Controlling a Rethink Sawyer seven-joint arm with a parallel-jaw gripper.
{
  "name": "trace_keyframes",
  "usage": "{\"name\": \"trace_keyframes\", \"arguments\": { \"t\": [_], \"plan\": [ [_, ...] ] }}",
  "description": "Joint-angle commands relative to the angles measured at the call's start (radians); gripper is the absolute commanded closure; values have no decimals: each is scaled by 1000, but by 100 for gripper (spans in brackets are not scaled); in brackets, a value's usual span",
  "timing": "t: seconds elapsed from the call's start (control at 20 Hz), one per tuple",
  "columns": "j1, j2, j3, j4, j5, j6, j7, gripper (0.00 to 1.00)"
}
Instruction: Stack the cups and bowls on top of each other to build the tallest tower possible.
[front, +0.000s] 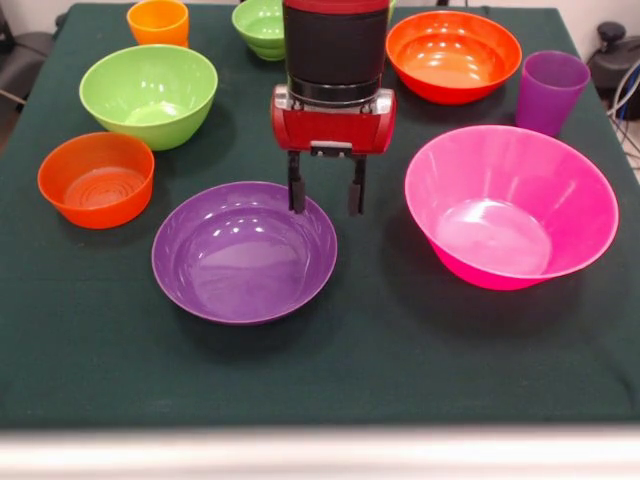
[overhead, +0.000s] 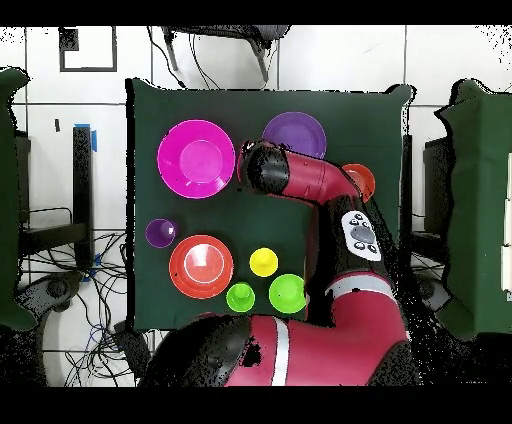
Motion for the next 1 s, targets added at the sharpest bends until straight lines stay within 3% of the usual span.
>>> {"name": "trace_keyframes", "arguments": {
  "t": [0.05,0.65,1.0],
  "plan": [
    [10,17,76,-50,-63,105,-19,0],
    [4,134,89,-89,-95,-6,-15,0],
    [15,164,85,-116,-87,-3,-7,0]
  ]
}}
